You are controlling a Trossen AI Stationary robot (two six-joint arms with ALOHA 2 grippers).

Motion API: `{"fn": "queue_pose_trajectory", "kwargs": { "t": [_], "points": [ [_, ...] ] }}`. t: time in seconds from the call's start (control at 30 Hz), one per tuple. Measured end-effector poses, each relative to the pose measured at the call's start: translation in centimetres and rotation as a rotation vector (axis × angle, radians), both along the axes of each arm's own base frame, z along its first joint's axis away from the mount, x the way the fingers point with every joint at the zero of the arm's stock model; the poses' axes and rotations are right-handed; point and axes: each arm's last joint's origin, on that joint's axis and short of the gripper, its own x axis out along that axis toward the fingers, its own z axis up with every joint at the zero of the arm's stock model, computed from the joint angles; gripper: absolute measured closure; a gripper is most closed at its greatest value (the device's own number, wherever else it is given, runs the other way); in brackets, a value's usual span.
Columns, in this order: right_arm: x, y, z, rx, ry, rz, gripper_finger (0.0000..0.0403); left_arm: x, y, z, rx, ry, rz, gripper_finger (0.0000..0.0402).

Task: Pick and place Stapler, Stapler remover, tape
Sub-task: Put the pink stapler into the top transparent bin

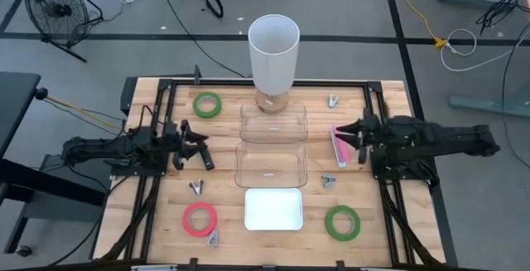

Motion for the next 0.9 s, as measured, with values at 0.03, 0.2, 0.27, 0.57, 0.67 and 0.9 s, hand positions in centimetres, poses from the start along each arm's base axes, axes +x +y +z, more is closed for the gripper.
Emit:
{"fn": "queue_pose_trajectory", "kwargs": {
  "t": [0.03,0.2,0.27,0.57,0.67,0.9],
  "points": [
    [0.2,0.0,1.0,0.035,0.088,-0.037,0.0293,0.0,-0.1,0.0,-0.038,-0.005,-0.026,0.0225],
    [1.1,0.1,4.1,0.196,0.552,-0.157,0.0281,0.0,-0.6,0.3,-0.132,-0.037,-0.102,0.0225],
    [1.6,0.3,4.6,0.254,0.687,-0.162,0.0271,-0.1,-0.9,0.7,-0.133,-0.079,-0.105,0.0225],
    [2.8,0.5,2.3,0.339,0.887,-0.256,0.0224,-0.3,-1.4,1.2,-0.112,-0.134,-0.039,0.0225],
    [3.2,0.4,1.4,0.334,0.858,-0.298,0.0209,-0.3,-1.4,1.2,-0.113,-0.134,-0.042,0.0225],
    [4.0,0.0,-0.7,0.378,0.787,-0.381,0.0164,-0.3,-1.7,1.2,-0.037,-0.128,-0.108,0.0225]
  ]
}}
